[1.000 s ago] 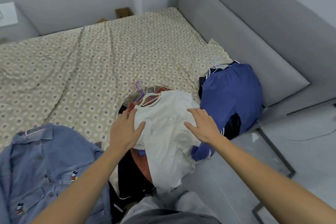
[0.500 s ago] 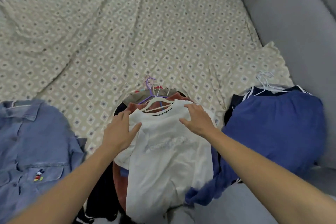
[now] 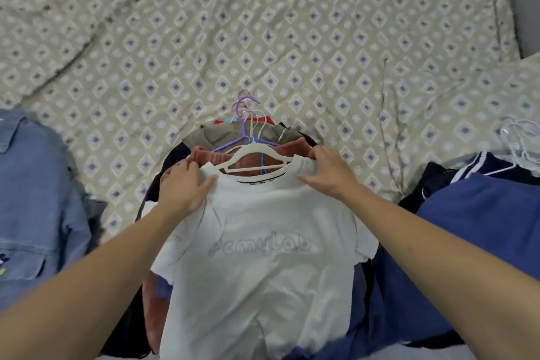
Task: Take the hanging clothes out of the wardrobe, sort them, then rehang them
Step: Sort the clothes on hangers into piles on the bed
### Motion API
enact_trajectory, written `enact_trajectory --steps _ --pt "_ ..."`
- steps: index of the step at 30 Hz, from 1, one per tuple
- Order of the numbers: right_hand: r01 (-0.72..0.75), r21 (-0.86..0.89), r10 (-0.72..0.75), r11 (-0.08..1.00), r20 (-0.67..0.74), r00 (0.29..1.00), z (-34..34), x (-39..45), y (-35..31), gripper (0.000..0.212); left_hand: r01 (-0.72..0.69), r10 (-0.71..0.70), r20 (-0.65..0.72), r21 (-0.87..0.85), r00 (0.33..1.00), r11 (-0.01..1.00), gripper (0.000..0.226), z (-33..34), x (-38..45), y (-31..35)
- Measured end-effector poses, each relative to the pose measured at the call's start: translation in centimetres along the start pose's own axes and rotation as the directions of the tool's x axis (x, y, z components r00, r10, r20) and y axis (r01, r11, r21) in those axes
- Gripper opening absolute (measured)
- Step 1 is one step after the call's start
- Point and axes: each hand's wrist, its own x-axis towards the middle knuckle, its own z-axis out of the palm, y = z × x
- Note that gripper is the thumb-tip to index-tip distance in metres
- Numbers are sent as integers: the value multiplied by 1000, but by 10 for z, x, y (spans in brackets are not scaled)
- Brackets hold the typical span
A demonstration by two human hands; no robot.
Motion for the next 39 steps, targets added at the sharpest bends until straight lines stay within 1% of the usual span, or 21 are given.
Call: enact_trajectory --steps 3,5,7,10,12,14,16,18,20,22,24,26,29,32,35,39 --pt "59 -10 -58 998 60 996 -6 -2 -1 46 -17 16 -29 -30 999 999 52 -4 -4 3" --pt "90 26 -93 996 131 987 -10 -9 -4 45 -36 34 -42 -57 999 998 49 -8 -10 3" --pt "112 73 -122 991 139 983 -14 -21 -9 48 -92 85 -82 -91 993 992 49 -12 -21 4" --pt "114 75 -120 991 74 990 -21 -49 -20 46 -163 152 -68 -187 986 969 41 -22 -51 5" --pt "110 65 -112 992 30 993 -29 -71 -30 44 -210 199 -68 -257 978 943 45 -32 -75 4" --pt "106 63 -105 992 -11 994 -40 -98 -44 50 -230 214 -87 -311 973 922 51 -47 -101 0" --pt "117 74 -114 990 -50 992 -55 -125 -61 52 -248 215 -130 -350 968 903 56 -65 -124 -5" --pt "145 79 -136 986 -109 985 -74 -153 -84 49 -272 209 -203 -364 957 891 59 -89 -145 -10" --pt "156 55 -145 986 -169 975 -95 -194 -112 48 -314 232 -259 -343 938 885 55 -123 -176 -17" --pt "151 21 -143 988 -225 964 -113 -236 -142 40 -356 252 -317 -332 914 873 48 -160 -212 -24" --pt "152 -10 -149 988 -285 947 -127 -277 -172 35 -394 273 -360 -323 892 861 48 -192 -250 -34" --pt "160 -15 -155 987 -368 917 -139 -320 -207 40 -427 290 -405 -302 867 852 47 -221 -289 -48" --pt "199 -13 -180 980 -490 853 -152 -371 -255 46 -471 311 -476 -264 823 842 47 -263 -338 -76" --pt "231 -60 -222 971 -585 780 -169 -404 -307 49 -525 335 -569 -207 752 826 50 -313 -377 -105" --pt "289 -120 -298 950 -623 723 -192 -425 -358 49 -539 327 -663 -139 674 831 51 -367 -412 -129" --pt "390 -193 -417 900 -641 645 -225 -430 -421 50 -492 288 -741 -66 606 868 47 -427 -446 -162"
